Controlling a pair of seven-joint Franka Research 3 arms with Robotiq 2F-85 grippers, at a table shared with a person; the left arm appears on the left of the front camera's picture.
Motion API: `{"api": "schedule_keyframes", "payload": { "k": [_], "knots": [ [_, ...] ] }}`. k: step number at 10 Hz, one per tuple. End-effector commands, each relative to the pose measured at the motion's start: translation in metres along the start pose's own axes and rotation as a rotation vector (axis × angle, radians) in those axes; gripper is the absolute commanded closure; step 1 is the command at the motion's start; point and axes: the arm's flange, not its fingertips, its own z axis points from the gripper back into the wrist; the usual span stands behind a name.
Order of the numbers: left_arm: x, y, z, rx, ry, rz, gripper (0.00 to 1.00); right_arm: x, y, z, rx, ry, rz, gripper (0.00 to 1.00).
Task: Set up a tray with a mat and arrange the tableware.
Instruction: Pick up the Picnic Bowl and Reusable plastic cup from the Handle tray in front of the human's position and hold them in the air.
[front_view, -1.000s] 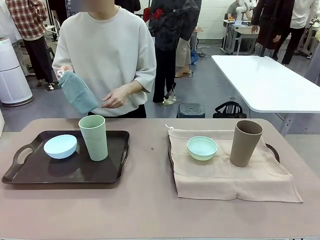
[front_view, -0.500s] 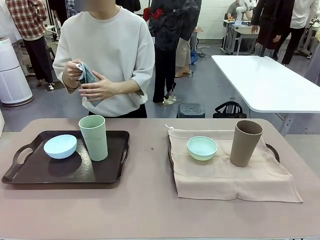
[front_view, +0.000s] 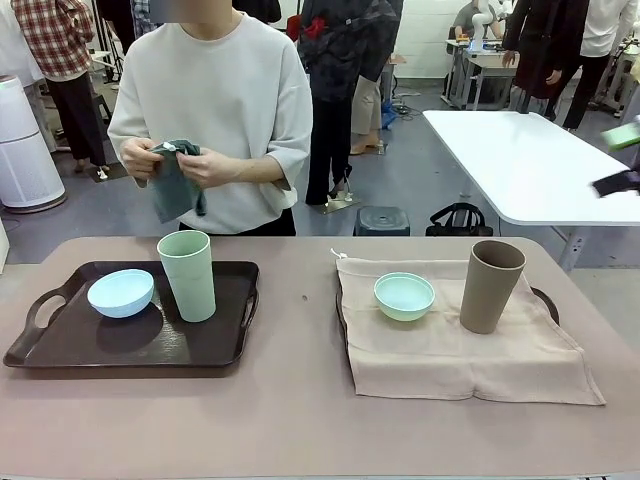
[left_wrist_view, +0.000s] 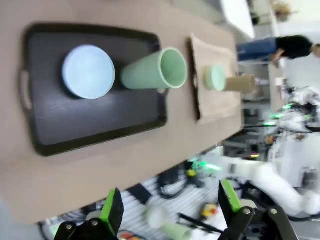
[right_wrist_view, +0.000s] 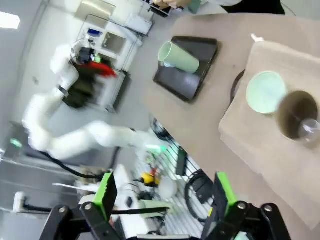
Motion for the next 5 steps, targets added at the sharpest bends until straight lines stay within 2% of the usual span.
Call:
{"api": "schedule_keyframes", "payload": {
  "k": [1,3,5],
  "knots": [
    [-0.003,-0.02,-0.012,0.175,-0.066,-0.082,0.0,0.017,0.017,-0.076,-0.101,0.037,0.155,0.0],
    [-0.006,-0.057,-0.019,0.283,-0.166,-0.139,0.0,0.03,0.04,-0.166,-0.185,0.062,0.332,0.0],
    [-0.012,-0.08,-0.042,0.411,-0.22,-0.201,0.0,0.024,0.04,-0.239,-0.246,0.094,0.521,0.0]
  ]
}}
